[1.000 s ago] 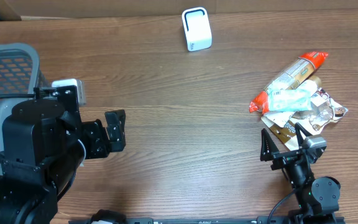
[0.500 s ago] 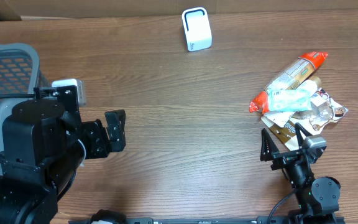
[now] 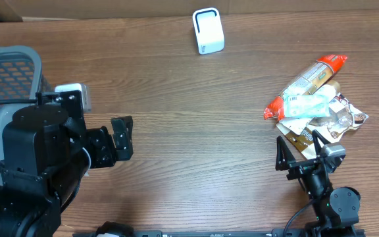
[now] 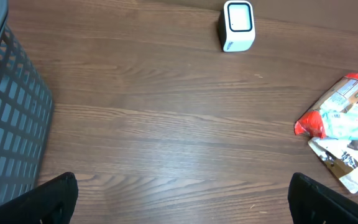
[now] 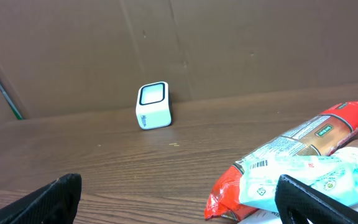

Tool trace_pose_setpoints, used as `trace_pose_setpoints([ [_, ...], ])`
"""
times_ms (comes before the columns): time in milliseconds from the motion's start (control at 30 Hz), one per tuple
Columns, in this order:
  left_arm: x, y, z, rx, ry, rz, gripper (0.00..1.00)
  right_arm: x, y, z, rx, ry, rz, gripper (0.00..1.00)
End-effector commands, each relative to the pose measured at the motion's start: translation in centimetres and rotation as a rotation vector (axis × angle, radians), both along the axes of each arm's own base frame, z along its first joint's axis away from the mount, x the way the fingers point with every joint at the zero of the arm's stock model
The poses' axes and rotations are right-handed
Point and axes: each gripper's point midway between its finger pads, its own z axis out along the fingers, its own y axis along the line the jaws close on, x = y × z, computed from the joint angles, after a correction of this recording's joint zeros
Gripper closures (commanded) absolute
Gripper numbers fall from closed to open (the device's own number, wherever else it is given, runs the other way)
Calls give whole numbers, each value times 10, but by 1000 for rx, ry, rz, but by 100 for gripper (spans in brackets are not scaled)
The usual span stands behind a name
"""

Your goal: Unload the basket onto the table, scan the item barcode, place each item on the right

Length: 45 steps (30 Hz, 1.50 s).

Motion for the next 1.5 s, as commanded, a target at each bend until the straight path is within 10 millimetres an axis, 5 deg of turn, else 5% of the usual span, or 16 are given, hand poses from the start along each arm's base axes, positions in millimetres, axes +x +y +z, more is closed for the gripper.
trace_pose_setpoints([
  [0,0,4,2,-1,-4,24,1,0,1,-1,5,-5,0,0],
  [233,4,15,13,42,-82,67,0,0,1,-1,5,-5,0,0],
  [433,31,14,30,77,-391,0,0,0,1,-1,5,-5,0,0],
  [567,41,6,21,121,-627,-100,0,0,1,-1,5,-5,0,0],
  [967,41,10,-106,176,-858,-120,0,0,1,-1,5,-5,0,0],
  [1467,38,25,-190,347,-855,-113,1,0,1,-1,5,-5,0,0],
])
